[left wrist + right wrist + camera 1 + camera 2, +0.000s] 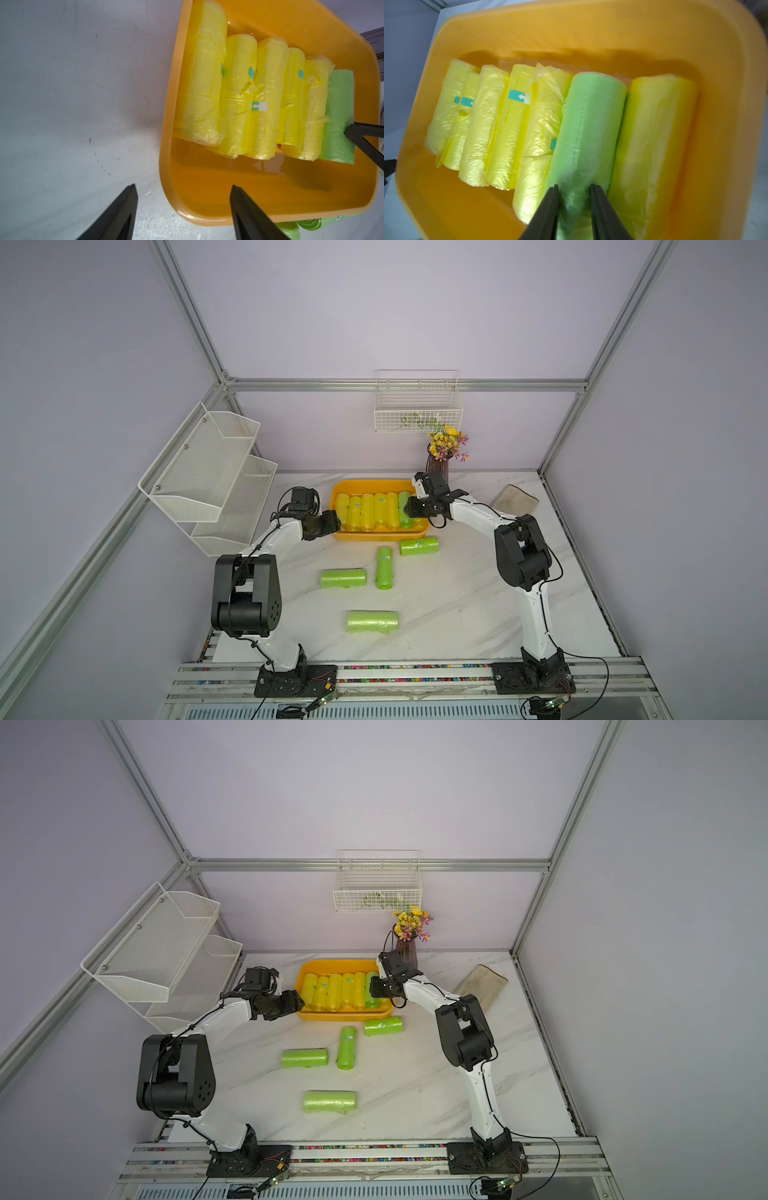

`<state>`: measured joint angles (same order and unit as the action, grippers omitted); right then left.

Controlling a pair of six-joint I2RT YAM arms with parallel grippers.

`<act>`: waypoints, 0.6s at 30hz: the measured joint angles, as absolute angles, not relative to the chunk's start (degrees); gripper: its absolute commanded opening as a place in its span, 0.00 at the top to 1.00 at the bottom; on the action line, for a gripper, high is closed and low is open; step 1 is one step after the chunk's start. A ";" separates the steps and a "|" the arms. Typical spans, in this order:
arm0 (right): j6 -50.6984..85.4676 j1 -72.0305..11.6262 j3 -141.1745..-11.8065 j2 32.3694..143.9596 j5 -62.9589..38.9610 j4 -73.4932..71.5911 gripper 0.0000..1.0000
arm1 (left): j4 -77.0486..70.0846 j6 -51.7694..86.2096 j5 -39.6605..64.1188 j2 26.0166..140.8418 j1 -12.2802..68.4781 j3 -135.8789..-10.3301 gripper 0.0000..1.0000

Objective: Put the roll of trash bags into the storage box
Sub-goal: Place the roll of trash bags in the storage box.

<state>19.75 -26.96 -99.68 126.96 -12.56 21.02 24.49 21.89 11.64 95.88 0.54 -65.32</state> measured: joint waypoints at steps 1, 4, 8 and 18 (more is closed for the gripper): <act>19.59 -27.03 -99.42 126.96 -12.34 20.99 0.71 | 24.49 21.89 11.64 95.88 0.54 -65.32 0.29; 19.18 -27.27 -98.67 126.98 -11.49 21.02 0.72 | 24.49 21.89 11.64 95.85 0.54 -65.32 0.29; 19.16 -27.40 -98.65 126.98 -10.98 20.97 0.72 | 24.49 21.91 11.64 95.85 0.54 -65.32 0.29; 19.68 -27.27 -99.20 126.74 -11.60 21.34 0.70 | 24.51 21.91 11.62 94.21 0.54 -65.32 0.29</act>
<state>19.68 -27.27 -99.20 126.74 -11.60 21.34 24.51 21.91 11.62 94.21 0.54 -65.32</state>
